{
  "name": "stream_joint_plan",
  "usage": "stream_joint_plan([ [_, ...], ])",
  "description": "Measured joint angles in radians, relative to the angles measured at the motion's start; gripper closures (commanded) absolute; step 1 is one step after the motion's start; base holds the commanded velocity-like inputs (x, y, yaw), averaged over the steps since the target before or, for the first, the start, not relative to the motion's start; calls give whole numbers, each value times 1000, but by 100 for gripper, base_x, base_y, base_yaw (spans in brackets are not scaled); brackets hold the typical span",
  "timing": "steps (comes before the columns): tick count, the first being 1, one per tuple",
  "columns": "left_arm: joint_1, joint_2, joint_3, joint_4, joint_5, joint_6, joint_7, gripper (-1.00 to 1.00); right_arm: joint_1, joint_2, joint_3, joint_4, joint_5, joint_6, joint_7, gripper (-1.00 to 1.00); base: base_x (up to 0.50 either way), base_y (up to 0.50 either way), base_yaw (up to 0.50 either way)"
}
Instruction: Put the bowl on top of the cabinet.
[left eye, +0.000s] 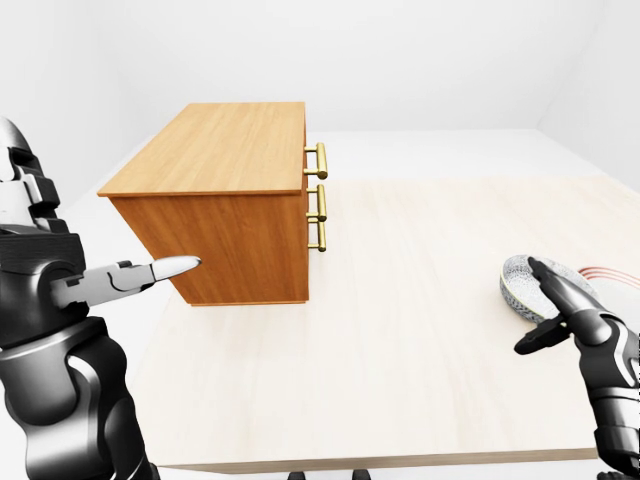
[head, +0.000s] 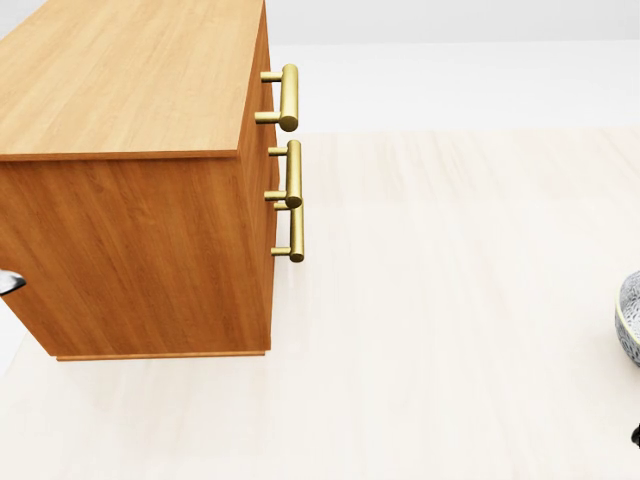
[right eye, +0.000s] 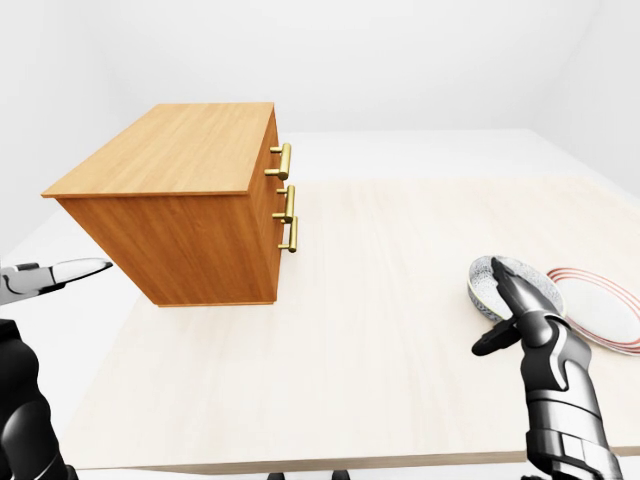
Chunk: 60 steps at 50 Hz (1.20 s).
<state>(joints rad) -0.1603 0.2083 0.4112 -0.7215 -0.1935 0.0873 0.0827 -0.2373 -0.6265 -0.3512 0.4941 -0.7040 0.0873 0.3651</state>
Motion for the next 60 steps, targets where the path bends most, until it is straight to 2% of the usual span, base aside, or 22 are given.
stream_joint_plan([
  [9,0,-1,-1,0,1,0,0,-100,-28,-5,31,85,9,-5,-27,-100,0,0,0],
  [18,2,-2,-2,6,2,0,-2,-100,-57,-13,63,183,19,-30,-62,-100,0,0,0],
  [38,2,-3,-3,7,4,0,-2,-100,-126,-47,130,405,59,-119,-131,-100,0,0,0],
  [47,0,-1,-3,7,4,0,-1,-100,-133,-93,166,510,63,-173,-76,-100,0,0,0],
  [49,-1,-1,-3,6,5,0,-1,-100,-134,-90,173,524,60,-175,-62,-100,0,0,0],
  [50,-1,-1,-3,5,5,0,-1,-100,-138,-93,175,526,59,-175,-56,6,0,0,0],
  [51,-1,-1,-3,5,5,0,-1,-100,-145,-96,174,530,57,-175,-51,76,0,0,0],
  [52,-1,-1,-3,5,5,0,-1,-100,-154,-100,173,534,54,-175,-46,100,0,0,0],
  [60,-2,-1,-3,7,6,0,-1,-100,-201,-133,166,556,41,-175,-22,100,0,0,0],
])
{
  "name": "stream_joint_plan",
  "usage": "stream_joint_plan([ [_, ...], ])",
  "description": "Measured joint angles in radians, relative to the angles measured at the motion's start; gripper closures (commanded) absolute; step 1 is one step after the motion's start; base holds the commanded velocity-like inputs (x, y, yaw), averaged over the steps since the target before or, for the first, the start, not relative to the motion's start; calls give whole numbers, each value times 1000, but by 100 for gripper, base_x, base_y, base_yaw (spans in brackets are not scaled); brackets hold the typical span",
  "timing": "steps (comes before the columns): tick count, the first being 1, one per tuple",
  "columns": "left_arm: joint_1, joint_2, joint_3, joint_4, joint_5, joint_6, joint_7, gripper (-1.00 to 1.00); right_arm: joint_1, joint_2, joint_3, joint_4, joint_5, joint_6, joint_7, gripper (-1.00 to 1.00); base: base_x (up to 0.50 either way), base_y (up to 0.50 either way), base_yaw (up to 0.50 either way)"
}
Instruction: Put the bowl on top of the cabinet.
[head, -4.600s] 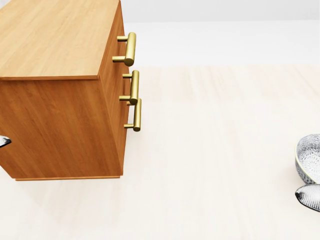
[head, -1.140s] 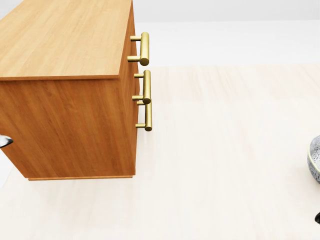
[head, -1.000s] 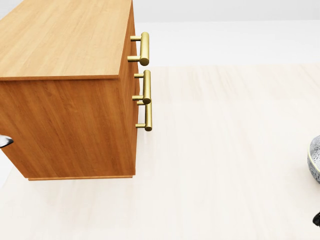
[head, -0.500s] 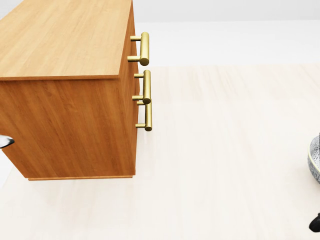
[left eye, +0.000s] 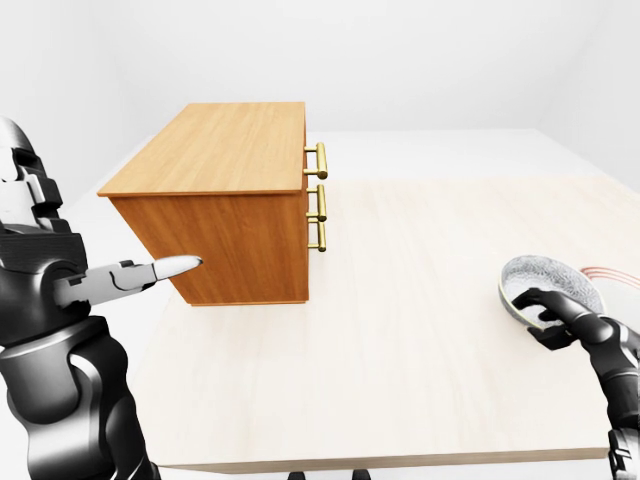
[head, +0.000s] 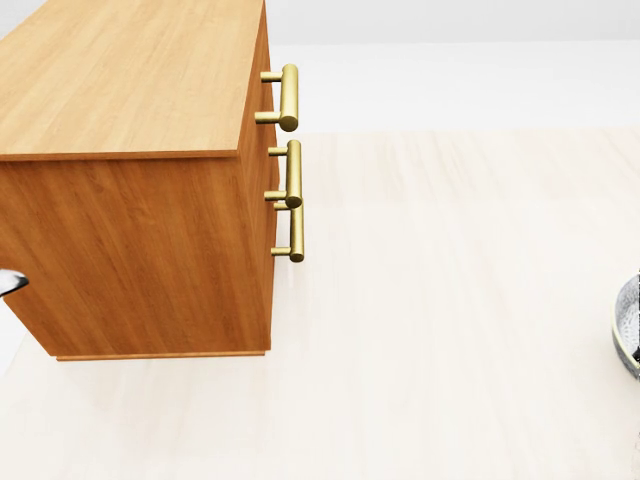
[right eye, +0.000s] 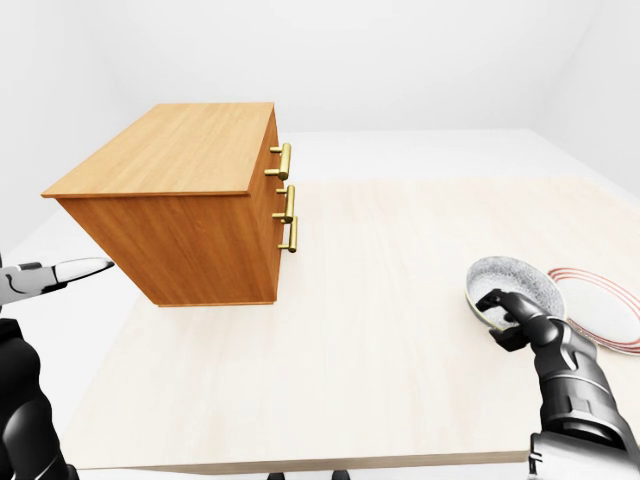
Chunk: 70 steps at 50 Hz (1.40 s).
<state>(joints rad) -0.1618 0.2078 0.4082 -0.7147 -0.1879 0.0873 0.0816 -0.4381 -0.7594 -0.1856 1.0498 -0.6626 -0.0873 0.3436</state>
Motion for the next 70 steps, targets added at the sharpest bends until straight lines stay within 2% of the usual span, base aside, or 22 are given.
stream_joint_plan([
  [20,3,-2,-3,9,3,0,-3,-100,-14,2,4,23,-9,0,-3,100,0,0,0],
  [24,3,-1,-1,7,2,0,-3,-100,-36,-3,10,19,-16,15,-1,100,0,0,0],
  [26,3,-1,-1,5,2,0,-2,-100,-64,-13,14,9,-18,33,10,100,0,0,0],
  [32,2,-2,-3,-2,3,0,-2,-100,-258,-68,32,-33,-57,109,103,100,0,0,0],
  [35,1,-1,-2,-3,2,0,-2,-100,-426,-89,52,-32,-116,141,153,100,0,0,0],
  [40,-2,1,1,-6,0,0,-1,-100,-720,-87,90,-4,-241,172,219,100,0,0,0],
  [47,-7,4,6,-11,-7,0,0,-100,-1085,-5,123,43,-404,175,274,100,0,0,0],
  [53,-12,7,8,-13,-13,0,1,-100,-1273,108,126,74,-487,170,286,100,0,0,0],
  [61,-13,8,9,-9,-19,0,3,-100,-1398,269,115,101,-536,167,265,100,0,0,0],
  [66,-12,7,7,-7,-22,0,3,-100,-1428,361,116,112,-548,161,246,100,0,0,0],
  [70,-11,6,6,-6,-24,0,4,-100,-1438,420,123,118,-559,144,224,100,0,0,0],
])
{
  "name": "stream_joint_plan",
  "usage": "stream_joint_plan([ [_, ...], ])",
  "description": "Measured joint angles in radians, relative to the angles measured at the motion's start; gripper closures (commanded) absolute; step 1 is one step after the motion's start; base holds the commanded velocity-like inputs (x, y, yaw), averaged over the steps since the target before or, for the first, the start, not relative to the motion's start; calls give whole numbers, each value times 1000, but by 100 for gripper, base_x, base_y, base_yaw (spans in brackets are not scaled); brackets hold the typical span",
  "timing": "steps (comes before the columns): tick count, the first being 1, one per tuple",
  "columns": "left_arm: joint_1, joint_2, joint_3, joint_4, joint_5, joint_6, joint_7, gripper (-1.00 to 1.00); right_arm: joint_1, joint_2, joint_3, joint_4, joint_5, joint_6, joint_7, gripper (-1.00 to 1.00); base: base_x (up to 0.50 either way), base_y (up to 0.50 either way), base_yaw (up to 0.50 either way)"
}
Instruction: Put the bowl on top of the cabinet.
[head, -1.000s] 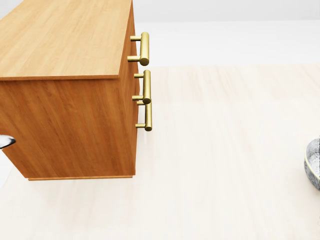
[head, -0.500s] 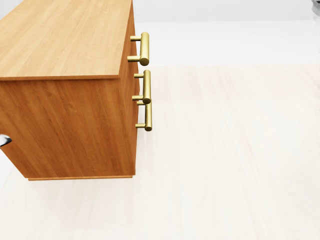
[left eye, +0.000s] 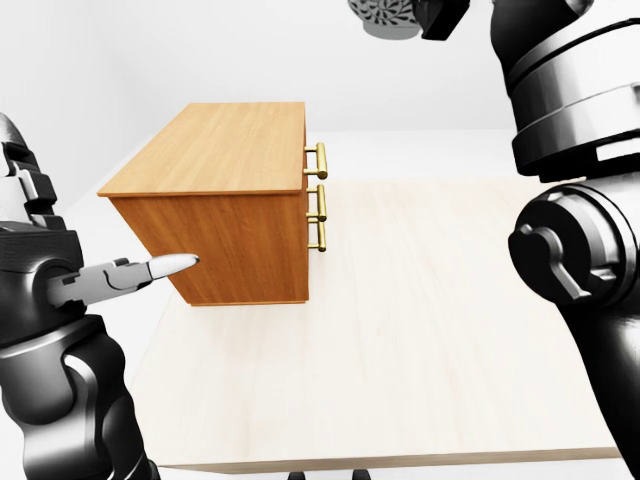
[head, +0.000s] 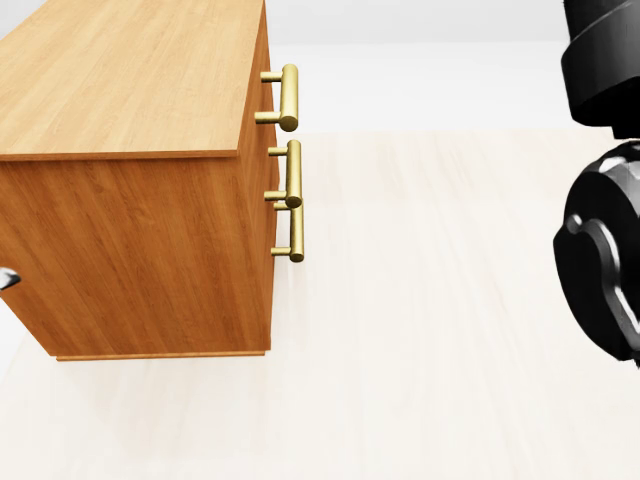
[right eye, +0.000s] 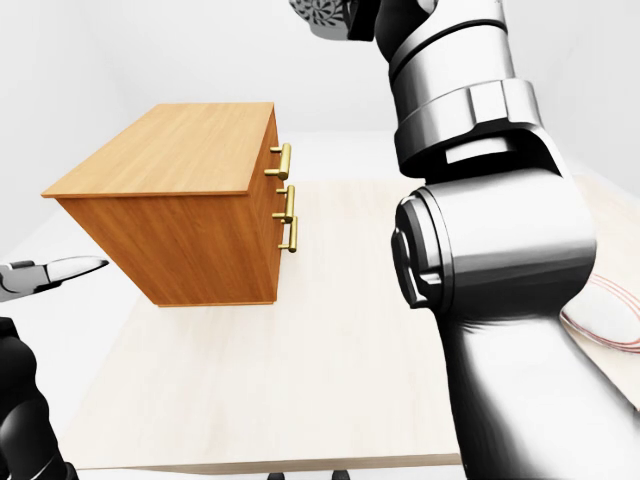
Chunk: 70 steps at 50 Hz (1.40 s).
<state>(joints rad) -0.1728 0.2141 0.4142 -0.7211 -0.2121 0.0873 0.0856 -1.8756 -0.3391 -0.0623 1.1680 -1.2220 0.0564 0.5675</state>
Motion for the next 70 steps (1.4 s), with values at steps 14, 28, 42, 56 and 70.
stream_joint_plan([
  [14,7,-6,-6,-3,-4,0,2,-100,25,154,15,10,-21,-84,-60,100,0,0,0],
  [28,9,-10,-12,4,-3,0,2,-100,51,251,16,8,25,-144,-72,100,0,0,0],
  [42,8,-11,-14,4,-8,0,4,-100,40,368,22,-3,130,-144,-78,100,0,0,0],
  [56,8,-12,-13,4,-13,0,6,-100,40,440,47,-11,204,-144,-87,100,0,0,0],
  [70,9,-12,-14,0,-15,0,7,-100,84,435,72,-7,175,-144,-95,100,0,0,0],
])
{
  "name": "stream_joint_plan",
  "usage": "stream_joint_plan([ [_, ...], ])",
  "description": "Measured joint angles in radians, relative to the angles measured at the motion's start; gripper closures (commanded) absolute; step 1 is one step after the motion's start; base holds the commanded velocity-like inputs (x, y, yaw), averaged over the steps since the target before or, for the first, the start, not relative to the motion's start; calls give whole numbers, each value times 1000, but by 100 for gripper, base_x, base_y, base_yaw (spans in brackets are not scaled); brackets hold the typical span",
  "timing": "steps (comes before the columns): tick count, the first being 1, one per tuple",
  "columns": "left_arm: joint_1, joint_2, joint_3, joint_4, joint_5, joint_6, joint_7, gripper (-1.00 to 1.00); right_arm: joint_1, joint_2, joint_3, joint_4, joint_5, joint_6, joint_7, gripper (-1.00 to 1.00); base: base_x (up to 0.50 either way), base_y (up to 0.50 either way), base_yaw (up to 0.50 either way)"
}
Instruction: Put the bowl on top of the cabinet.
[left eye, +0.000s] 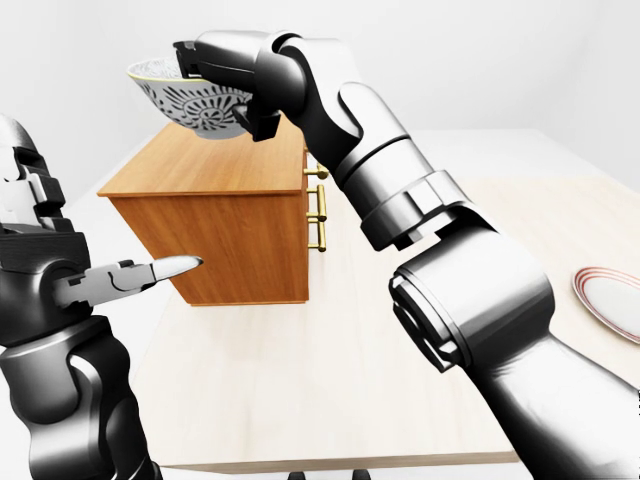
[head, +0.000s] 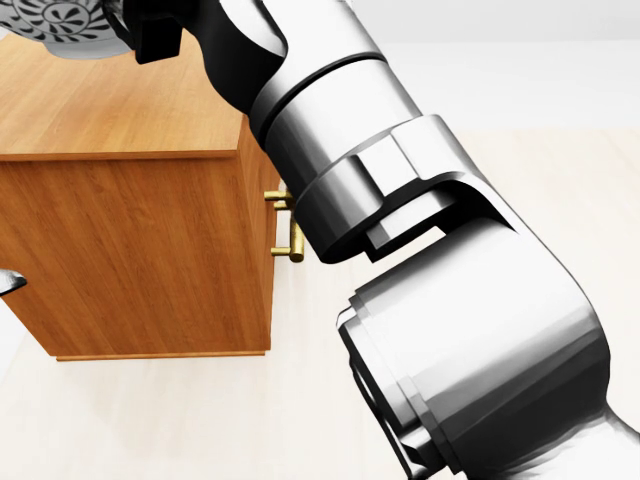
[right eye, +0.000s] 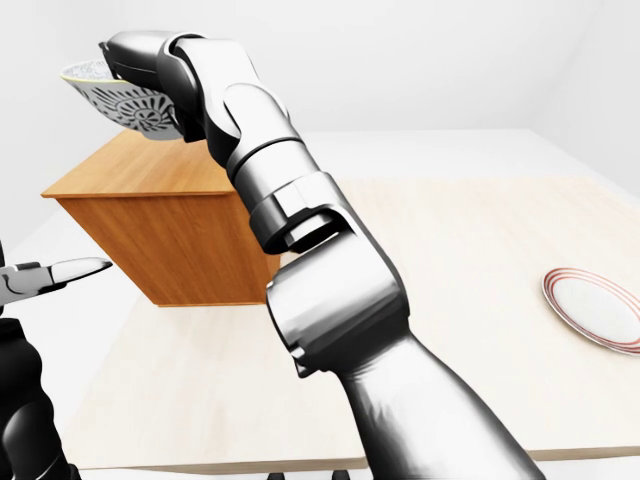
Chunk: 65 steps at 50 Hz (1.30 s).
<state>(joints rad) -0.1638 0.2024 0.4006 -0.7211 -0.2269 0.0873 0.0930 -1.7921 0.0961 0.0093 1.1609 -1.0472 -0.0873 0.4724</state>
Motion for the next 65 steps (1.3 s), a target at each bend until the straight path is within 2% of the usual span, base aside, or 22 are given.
stream_joint_plan([
  [28,-1,1,-1,-1,1,0,1,-100,77,-48,0,11,-81,0,-9,100,0,0,0],
  [63,2,-3,-5,3,7,0,0,-100,117,-46,-64,-15,-136,0,-46,100,0,0,0],
  [65,2,-4,-6,3,7,0,0,-100,117,-47,-65,-16,-140,0,-47,58,1,0,0],
])
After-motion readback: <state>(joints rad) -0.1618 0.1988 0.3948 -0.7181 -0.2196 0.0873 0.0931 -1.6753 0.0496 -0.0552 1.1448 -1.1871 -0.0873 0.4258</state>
